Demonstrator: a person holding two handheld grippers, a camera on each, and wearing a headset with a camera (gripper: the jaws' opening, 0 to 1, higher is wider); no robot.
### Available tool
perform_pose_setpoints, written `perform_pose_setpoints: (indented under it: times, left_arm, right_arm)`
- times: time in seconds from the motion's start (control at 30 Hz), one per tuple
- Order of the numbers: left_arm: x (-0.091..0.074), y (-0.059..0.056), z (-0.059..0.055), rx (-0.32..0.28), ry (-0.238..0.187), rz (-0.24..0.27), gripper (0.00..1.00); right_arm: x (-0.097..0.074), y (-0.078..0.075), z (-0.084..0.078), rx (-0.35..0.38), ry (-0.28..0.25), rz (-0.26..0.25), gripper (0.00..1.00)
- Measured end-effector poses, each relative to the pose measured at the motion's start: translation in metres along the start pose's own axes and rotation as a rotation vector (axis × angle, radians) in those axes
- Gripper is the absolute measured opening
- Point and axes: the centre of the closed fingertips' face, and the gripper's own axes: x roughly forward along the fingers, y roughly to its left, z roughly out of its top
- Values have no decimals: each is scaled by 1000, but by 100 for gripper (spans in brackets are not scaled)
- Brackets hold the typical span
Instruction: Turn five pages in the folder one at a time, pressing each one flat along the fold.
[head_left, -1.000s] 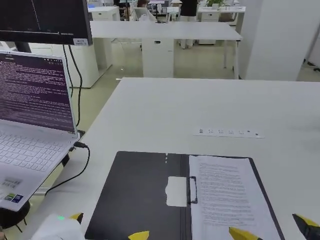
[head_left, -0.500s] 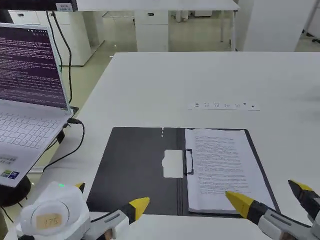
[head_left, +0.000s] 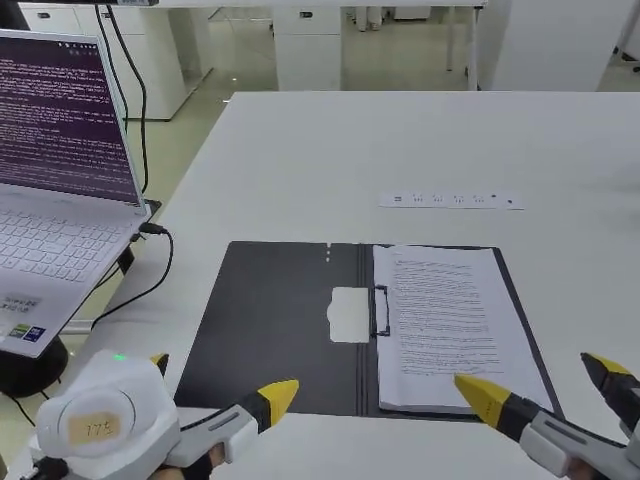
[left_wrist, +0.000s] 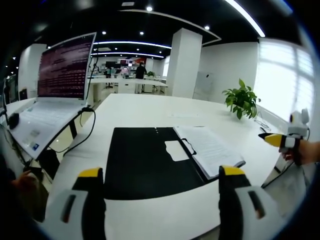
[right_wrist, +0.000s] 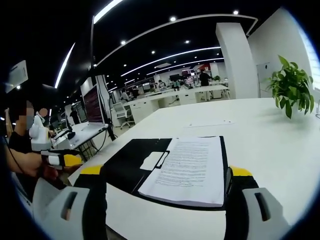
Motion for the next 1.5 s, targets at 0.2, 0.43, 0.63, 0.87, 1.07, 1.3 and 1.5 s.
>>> perform_pose_setpoints:
  times: [0.2,0.43,0.63,0.87,1.07,1.3,1.5]
  left_arm:
    - [4,-11,-2,11,9,-22,96]
    - [6,-17,3,37,10,-41,96]
    - [11,-22,5,46,12,-49,95]
    - [17,-26,7,49,13,-58,95]
    - [23,-29,5,49,23,-67,95]
    - [40,-53,0,69,47,-139,93]
    - [62,-76,-5,118,77,-214,92]
  right_arm:
    - [-4,-4,-5,0,19,-8,100]
    - [-7,-12,-3,-2,19,-19,100]
    - [-6,-16,1,-3,16,-26,100]
    - [-6,-18,1,8,13,-30,100]
    - [-6,-19,-1,17,18,-34,99]
    - [-7,-19,-4,17,28,-32,99]
    - [-9,-19,-5,10,33,-33,98]
